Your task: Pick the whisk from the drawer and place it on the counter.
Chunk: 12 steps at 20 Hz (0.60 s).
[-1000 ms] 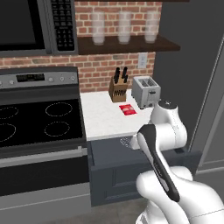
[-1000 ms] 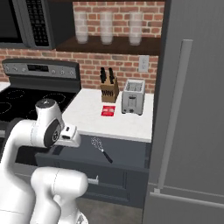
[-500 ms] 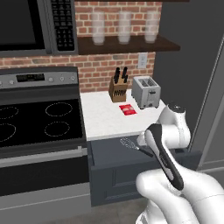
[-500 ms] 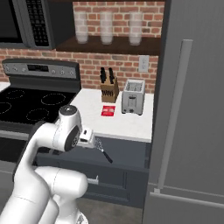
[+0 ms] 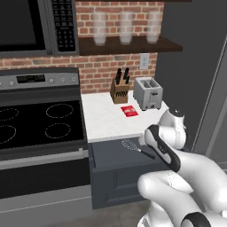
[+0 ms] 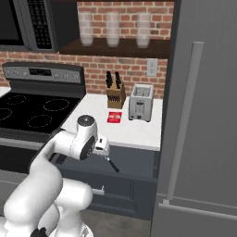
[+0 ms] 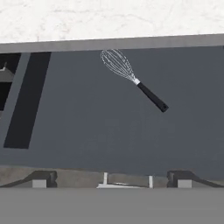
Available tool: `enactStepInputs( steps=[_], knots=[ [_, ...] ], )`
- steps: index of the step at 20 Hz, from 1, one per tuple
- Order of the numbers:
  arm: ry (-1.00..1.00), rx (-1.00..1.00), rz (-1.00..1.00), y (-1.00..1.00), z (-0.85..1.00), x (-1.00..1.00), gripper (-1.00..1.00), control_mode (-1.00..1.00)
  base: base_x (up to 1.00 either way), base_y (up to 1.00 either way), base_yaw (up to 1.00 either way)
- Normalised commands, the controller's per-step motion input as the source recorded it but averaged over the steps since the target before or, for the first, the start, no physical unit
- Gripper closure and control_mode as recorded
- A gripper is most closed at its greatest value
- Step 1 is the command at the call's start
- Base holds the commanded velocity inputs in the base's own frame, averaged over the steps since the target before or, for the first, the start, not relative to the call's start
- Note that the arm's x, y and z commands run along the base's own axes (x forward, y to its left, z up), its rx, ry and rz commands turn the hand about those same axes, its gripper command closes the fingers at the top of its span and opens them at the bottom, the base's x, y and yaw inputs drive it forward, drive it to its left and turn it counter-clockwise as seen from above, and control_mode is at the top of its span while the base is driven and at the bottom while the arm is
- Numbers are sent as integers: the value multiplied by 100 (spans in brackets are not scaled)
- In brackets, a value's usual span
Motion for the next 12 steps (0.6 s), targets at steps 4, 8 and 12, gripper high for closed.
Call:
enactStepInputs(
  steps=[4, 8, 12],
  knots=[
    [0, 0, 0, -17, -19, 17, -100, -100, 0, 0, 0],
    [9, -2, 0, -9, -45, 0, -100, -100, 0, 0, 0],
    [8, -3, 0, 0, -57, 0, -100, -100, 0, 0, 0]
  ],
)
